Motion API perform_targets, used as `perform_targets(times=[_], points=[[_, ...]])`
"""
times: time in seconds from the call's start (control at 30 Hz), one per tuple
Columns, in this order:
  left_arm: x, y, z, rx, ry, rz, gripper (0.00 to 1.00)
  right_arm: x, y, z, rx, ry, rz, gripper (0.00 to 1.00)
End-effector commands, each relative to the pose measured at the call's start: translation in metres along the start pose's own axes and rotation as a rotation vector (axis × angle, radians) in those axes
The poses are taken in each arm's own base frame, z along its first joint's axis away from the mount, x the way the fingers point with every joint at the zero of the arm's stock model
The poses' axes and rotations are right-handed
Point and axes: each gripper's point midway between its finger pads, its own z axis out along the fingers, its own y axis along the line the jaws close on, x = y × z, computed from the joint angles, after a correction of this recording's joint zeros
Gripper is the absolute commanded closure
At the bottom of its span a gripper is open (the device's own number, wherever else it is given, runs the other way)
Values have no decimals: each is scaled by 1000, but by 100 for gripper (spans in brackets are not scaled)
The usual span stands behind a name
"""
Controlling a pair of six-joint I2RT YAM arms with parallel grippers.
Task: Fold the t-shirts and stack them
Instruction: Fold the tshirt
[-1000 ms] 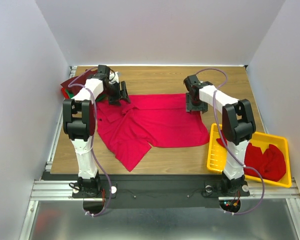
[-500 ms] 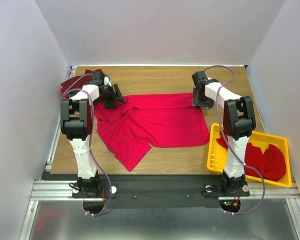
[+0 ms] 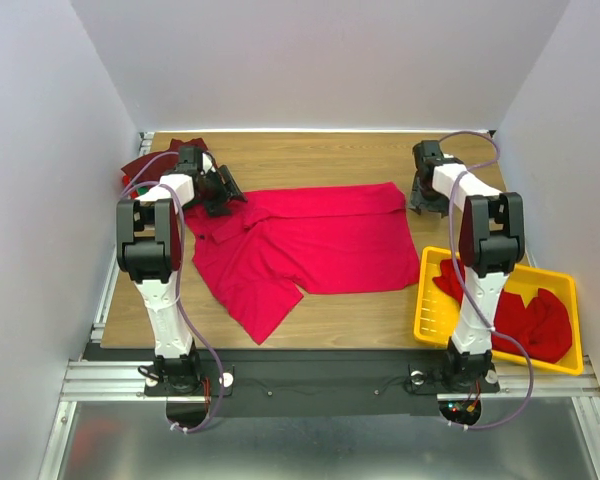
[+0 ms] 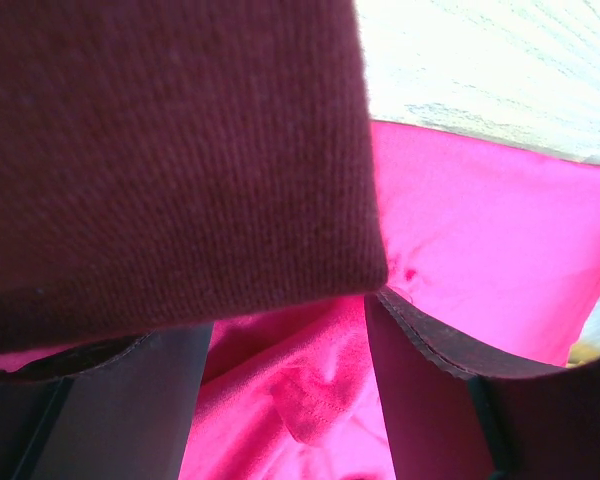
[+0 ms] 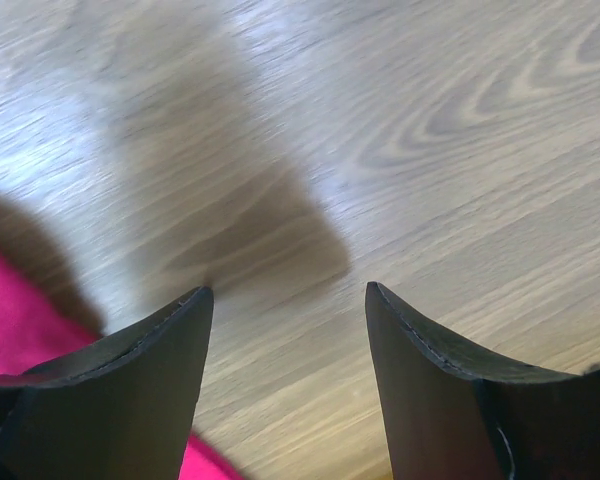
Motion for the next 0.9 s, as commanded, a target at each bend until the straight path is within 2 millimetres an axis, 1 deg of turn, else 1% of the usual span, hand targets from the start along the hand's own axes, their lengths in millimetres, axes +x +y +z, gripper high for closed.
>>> perform_targets(times=[0.0, 0.03, 0.07, 0.1, 0.17, 0.2, 0.33, 0.4, 0.43, 0.53, 0.57, 0.6, 0.7, 0.73, 0.83, 0.87], points=[[16, 53, 12, -160, 40, -32, 26, -16, -10, -5, -2, -49, 19, 32], [15, 52, 11, -156, 39, -28, 26, -16, -6, -5, -31, -47, 14, 32], [15, 50, 10, -150, 40, -24, 26, -24, -2, -16, -76, -70, 19, 32], [15, 49, 9, -146, 43, -25, 26, -24, 12, -23, -160, -66, 11, 32], [13, 48, 8, -143, 43, -21, 26, -33, 23, -38, -253, -102, -4, 32], [14, 48, 9, -141, 47, -19, 26, -32, 32, -45, -314, -97, -10, 31], [17, 47, 11, -129, 61, -26, 26, -25, 47, -51, -407, -81, -47, 28], [17, 47, 11, -125, 61, -27, 26, -26, 55, -54, -450, -82, -31, 28], [18, 47, 11, -126, 65, -25, 26, -32, 57, -56, -460, -93, -20, 28], [19, 47, 10, -130, 65, -23, 26, -42, 64, -55, -470, -100, 31, 27], [20, 47, 9, -132, 67, -24, 26, -51, 66, -57, -473, -116, 46, 27], [20, 48, 8, -135, 67, -22, 26, -51, 71, -50, -476, -101, 57, 27], [22, 49, 8, -140, 72, -25, 26, -57, 77, -41, -471, -96, 78, 27], [23, 49, 7, -140, 72, -23, 26, -57, 82, -34, -469, -86, 87, 27], [22, 49, 6, -142, 71, -23, 26, -60, 91, -25, -490, -73, 93, 28], [22, 49, 6, -145, 73, -24, 26, -55, 94, -17, -485, -53, 92, 28]])
